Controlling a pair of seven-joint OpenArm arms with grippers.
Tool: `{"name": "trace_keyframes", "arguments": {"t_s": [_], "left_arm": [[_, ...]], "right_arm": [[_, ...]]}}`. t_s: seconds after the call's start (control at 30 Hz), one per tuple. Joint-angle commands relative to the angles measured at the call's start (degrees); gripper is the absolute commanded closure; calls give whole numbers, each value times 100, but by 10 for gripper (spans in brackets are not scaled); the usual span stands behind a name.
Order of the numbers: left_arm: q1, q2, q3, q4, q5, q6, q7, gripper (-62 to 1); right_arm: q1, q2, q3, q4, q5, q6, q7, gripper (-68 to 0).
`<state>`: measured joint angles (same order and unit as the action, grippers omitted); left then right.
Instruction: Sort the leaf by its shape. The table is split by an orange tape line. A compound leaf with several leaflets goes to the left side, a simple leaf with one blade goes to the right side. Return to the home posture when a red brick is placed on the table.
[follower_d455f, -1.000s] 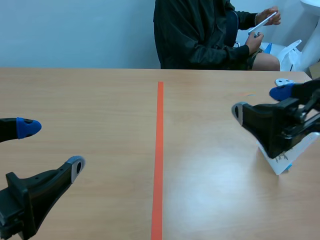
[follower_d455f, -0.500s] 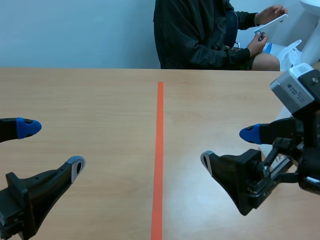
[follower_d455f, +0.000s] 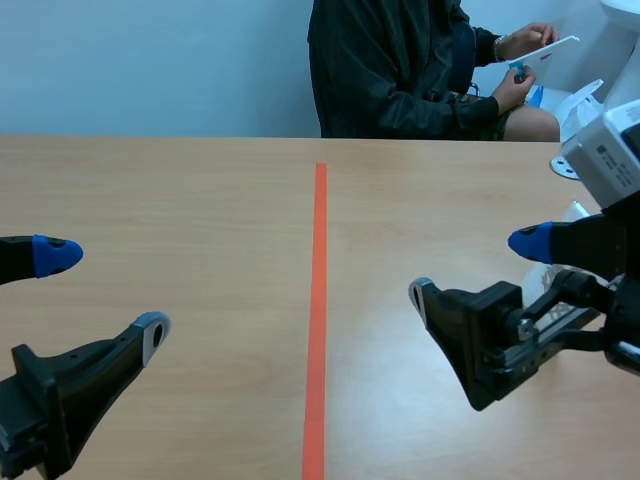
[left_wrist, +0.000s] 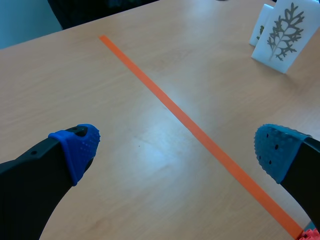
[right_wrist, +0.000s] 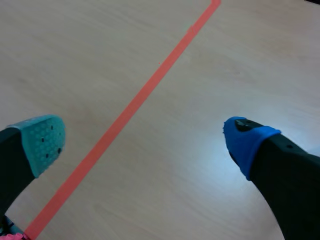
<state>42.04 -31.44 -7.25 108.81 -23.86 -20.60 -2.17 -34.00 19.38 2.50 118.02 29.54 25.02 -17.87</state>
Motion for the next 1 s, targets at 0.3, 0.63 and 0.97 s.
{"name": "trace_keyframes", "arguments": {"t_s": [0.3,0.63,0.97], "left_arm": [[-17,-2,13,96,-37,9,-96,-623],[-17,-2,15,96,-37,9,-94,-623],[-17,-2,15,96,-37,9,-94,-623]], "right_arm": [[103,48,42,15,-109,-278,238,-679],[197,48,42,15,-114,-297,212,-679],[197,48,42,9,-116,-297,214,-679]]}}
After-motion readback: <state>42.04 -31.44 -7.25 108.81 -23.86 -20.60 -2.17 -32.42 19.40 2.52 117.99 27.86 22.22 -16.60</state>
